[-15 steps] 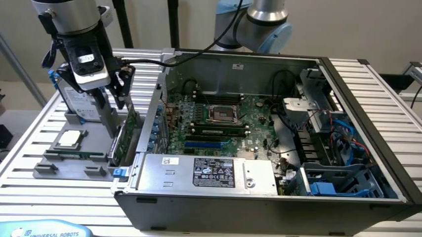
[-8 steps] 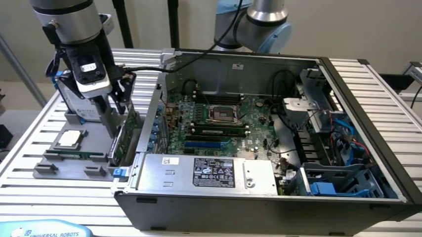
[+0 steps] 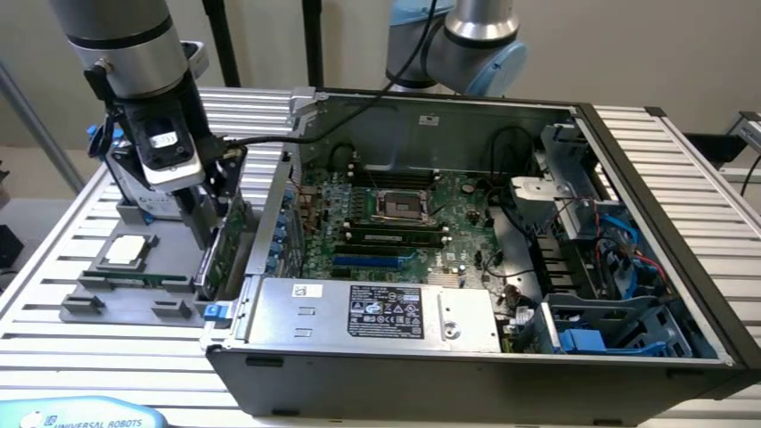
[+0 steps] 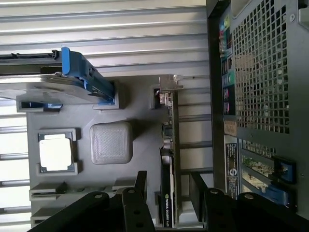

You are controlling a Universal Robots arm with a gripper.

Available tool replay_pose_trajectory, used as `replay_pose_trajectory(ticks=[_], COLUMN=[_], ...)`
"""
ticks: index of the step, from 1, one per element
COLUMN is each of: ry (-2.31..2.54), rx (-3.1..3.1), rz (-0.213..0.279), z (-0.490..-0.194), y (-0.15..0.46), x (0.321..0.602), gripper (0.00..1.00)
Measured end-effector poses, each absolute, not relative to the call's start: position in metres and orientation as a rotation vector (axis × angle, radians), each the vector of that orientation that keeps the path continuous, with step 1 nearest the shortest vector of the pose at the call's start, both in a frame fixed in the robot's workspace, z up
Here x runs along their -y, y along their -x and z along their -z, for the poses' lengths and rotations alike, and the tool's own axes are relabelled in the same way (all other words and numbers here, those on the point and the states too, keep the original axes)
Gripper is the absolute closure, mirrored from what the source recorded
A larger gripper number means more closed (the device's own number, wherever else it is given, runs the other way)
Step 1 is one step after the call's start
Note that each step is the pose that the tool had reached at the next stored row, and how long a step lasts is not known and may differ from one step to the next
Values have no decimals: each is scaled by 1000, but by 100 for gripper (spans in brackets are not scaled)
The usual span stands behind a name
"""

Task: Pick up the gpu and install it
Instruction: 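Pick up the gpu and move the gpu toward the slot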

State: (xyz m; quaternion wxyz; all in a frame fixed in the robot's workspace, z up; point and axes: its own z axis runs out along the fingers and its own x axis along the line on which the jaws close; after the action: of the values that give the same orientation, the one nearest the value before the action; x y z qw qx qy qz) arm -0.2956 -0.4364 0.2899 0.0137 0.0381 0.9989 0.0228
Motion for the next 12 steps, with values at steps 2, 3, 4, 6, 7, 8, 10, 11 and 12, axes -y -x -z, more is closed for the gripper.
replay_pose_trajectory(ticks=[2,3,4,6,7,8,10,11,12], ry=[-123,-125,-127,-130,-131,-132,-134,-135,-137], rx=[-3111,-3110,-3110,-3109,-3108,-3107,-3106,-3105,-3105], rz=[-71,-71,-71,-71,-71,-71,-71,-71,-71], z=[-286,-284,-283,-279,-277,-275,-272,-270,-268], y=[296,296,296,296,296,295,295,294,294], x=[438,438,439,440,440,441,441,441,441], gripper=[52,52,52,52,52,52,52,52,52])
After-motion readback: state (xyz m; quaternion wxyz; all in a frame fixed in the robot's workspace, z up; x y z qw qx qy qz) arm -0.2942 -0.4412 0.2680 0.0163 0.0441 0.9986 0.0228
